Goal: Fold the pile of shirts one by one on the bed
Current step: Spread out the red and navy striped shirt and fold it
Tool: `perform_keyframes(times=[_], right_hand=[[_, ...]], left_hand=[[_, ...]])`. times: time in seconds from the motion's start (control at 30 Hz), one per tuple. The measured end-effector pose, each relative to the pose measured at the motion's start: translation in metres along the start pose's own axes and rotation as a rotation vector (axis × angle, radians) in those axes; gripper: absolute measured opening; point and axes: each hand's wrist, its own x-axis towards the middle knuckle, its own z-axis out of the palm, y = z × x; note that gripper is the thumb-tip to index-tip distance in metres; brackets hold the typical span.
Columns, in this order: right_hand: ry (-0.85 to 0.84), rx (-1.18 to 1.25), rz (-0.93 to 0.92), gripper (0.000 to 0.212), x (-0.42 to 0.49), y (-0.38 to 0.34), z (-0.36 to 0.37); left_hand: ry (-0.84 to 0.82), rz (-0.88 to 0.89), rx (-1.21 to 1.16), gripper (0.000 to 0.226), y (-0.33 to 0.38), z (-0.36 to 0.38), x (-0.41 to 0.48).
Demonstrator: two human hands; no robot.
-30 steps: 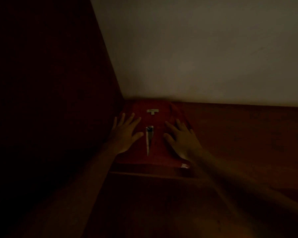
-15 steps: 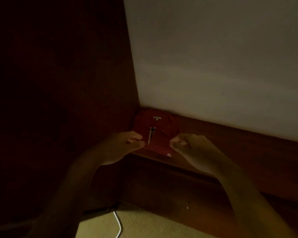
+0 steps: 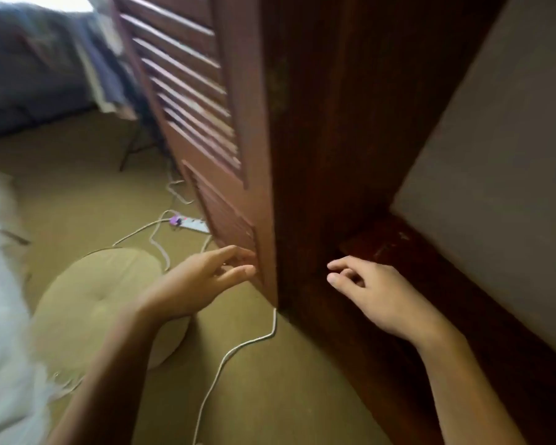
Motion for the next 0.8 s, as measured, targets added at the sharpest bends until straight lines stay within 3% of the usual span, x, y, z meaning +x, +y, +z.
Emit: perform_keyframes(times=[0.13, 0.27, 0.47, 0.8], right_hand=[[-0.067, -0.054, -0.200, 0.031, 0.000, -0.116, 0.057], [-0.257, -0.090, -0.402, 0.028, -0.007, -0.237, 0.136], [-0.466, -0.157, -0.637, 0.036, -0.042, -0.398, 0.256], [-0.528, -0.292, -0.928, 0.025, -0.067, -0.573, 0.396]], left_hand=[[0.181, -0.195, -0.170, 0.047, -0.074, -0.053, -0.131], [0.386, -0.396, -0.240, 0.048, -0.145, -0.098, -0.268], [0.749, -0.531, -0.387, 0.042, -0.213, -0.129, -0.443], [0.979, -0.693, -0.436, 0.037, -0.314, -0.186, -0.572]])
